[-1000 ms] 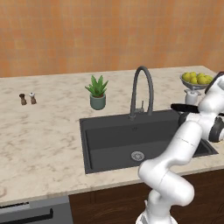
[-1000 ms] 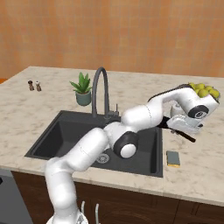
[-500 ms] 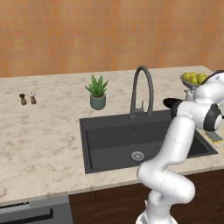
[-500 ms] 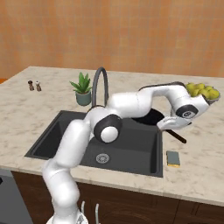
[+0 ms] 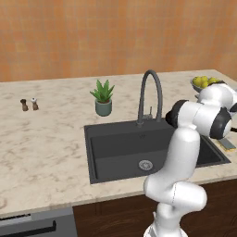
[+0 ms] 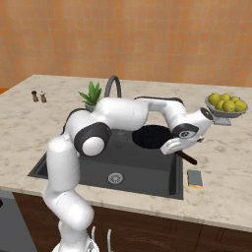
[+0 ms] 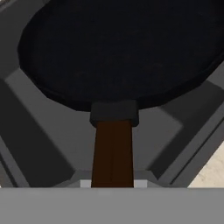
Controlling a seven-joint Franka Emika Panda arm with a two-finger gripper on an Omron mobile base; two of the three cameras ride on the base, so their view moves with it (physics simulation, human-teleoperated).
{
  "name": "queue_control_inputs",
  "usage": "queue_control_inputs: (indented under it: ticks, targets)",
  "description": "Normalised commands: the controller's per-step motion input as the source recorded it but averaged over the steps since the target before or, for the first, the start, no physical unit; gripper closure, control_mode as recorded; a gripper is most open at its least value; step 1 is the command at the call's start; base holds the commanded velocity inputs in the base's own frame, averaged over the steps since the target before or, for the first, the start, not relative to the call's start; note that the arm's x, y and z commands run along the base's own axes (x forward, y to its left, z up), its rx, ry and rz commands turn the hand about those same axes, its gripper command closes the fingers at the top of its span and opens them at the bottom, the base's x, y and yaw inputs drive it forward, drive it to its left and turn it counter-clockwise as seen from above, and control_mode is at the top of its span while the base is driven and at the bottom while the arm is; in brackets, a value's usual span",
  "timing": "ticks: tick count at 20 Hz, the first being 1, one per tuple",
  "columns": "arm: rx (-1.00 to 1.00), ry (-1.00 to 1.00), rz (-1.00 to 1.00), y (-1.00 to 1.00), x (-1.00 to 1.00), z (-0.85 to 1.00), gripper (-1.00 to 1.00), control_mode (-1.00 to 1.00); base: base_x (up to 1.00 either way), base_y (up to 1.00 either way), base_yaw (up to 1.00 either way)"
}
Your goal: Pick the pan and sponge and place them into the sink. Then turn on the water.
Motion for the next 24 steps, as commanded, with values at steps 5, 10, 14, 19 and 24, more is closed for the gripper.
queue_control_inputs:
  ticks: [5, 10, 14, 19, 24]
  targets:
    - [-0.02, 0.03, 0.01, 0.03, 0.00, -0.02, 1.00, -1.00, 0.00, 0.00, 0.00]
    - [-0.02, 0.11, 0.02, 0.04, 0.00, -0.06, 1.00, -1.00, 0.00, 0.00, 0.00]
    - [-0.02, 0.14, 0.17, 0.03, 0.00, -0.12, 1.00, -1.00, 0.00, 0.00, 0.00]
    - [0.00, 0.08, 0.27, 0.10, 0.00, -0.11, 1.00, -1.00, 0.00, 0.00, 0.00]
    - [0.00, 0.03, 0.28, 0.28, 0.00, -0.20, 1.00, -1.00, 0.00, 0.00, 0.00]
